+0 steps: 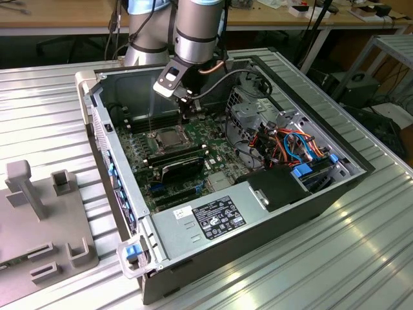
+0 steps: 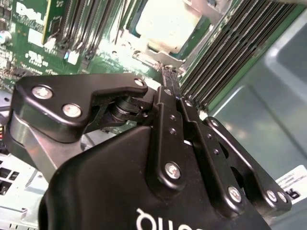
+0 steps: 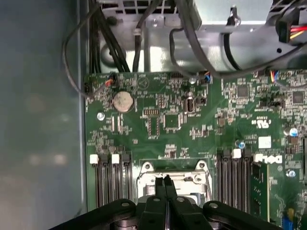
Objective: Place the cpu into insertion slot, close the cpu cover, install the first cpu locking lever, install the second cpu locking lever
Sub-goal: 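Close the cpu cover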
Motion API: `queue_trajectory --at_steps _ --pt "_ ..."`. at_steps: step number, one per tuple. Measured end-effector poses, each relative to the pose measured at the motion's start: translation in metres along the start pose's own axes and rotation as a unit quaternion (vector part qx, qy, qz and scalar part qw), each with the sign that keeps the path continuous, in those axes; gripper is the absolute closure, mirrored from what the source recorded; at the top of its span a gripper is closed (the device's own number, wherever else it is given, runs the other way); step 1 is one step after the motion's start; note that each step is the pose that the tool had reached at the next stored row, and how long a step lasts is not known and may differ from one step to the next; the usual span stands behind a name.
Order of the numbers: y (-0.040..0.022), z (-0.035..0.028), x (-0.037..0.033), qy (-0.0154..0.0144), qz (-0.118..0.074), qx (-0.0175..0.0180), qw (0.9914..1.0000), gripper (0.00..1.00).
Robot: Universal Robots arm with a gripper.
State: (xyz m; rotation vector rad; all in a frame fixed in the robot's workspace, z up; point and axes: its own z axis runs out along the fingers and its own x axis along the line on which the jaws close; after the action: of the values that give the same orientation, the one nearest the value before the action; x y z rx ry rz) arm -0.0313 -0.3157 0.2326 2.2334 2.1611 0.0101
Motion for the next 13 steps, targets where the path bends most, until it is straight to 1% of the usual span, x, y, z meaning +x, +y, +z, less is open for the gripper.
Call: queue_trajectory --at_steps 4,6,8,10,11,13 --pt "-0.0043 0.0013 0.0006 0.0 0.0 0.0 1.0 0.89" --pt "-0.0103 0.0036 0.0008 0.0 0.0 0.0 1.0 0.89" --pt "-0.0184 0.0071 0.0008 0.0 0.0 0.0 1.0 0.89" --pt "-0.0333 0.0125 0.0009 0.0 0.0 0.0 1.0 0.89" --pt "-0.0393 0.0137 0.0009 -0.0001 0.0 0.0 1.0 0.89" --pt "-0.0475 0.0141 0.0007 0.0 0.0 0.0 1.0 0.89"
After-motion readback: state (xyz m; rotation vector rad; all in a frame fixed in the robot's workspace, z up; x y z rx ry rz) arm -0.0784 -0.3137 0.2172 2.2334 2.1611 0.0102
